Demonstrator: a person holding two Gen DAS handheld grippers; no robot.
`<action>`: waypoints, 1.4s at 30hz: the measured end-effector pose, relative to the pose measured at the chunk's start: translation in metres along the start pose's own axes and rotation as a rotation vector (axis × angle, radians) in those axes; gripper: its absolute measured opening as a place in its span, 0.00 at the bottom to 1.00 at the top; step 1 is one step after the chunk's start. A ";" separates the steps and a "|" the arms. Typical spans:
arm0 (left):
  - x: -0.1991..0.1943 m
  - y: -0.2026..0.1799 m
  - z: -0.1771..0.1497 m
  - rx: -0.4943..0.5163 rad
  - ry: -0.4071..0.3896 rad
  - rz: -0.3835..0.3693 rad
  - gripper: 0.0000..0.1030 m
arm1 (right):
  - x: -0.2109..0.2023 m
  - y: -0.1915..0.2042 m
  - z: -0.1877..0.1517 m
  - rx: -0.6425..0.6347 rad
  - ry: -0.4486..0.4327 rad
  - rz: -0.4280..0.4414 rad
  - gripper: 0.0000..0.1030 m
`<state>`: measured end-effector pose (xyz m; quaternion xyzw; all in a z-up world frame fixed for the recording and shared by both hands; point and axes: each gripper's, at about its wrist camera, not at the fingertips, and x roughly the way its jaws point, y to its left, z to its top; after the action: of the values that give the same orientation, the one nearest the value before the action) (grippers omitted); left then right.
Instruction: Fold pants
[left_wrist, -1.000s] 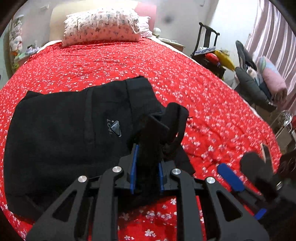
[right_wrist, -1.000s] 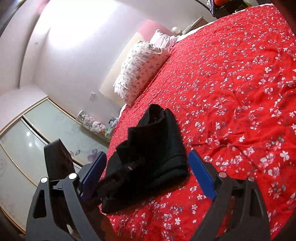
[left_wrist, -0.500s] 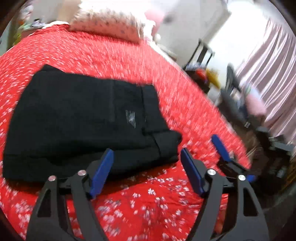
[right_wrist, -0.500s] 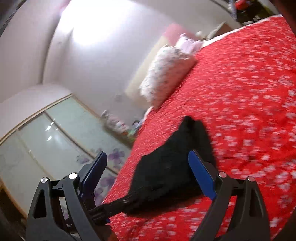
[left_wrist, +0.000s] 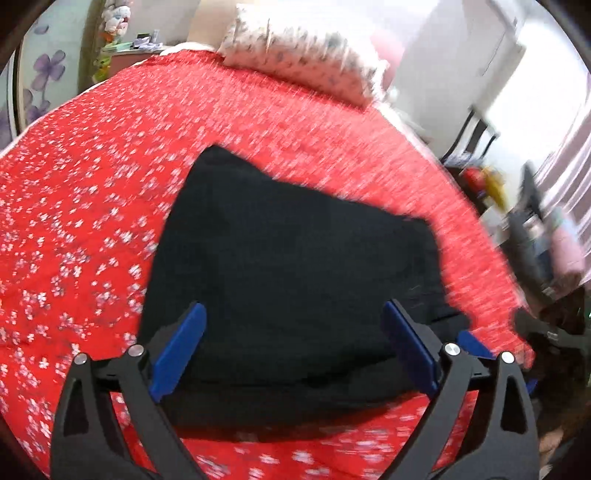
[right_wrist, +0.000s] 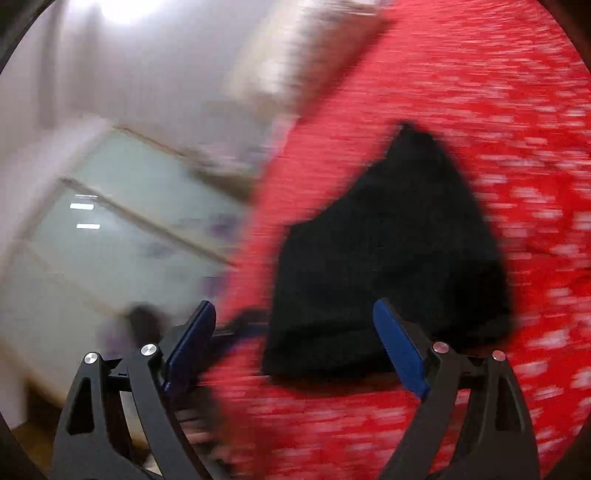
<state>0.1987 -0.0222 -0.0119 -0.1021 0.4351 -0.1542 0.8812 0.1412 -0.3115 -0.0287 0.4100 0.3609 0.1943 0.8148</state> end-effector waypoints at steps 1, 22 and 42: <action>0.009 0.001 -0.003 0.012 0.026 0.016 0.93 | 0.005 -0.012 0.001 0.029 0.013 0.000 0.84; 0.046 0.035 0.123 0.152 0.021 0.188 0.98 | 0.024 0.015 0.105 -0.264 -0.007 -0.304 0.77; 0.126 0.068 0.122 -0.072 0.124 0.233 0.70 | 0.072 -0.013 0.098 -0.226 0.046 -0.410 0.35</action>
<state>0.3809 0.0015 -0.0524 -0.0726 0.5031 -0.0410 0.8602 0.2623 -0.3262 -0.0306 0.2298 0.4311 0.0733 0.8695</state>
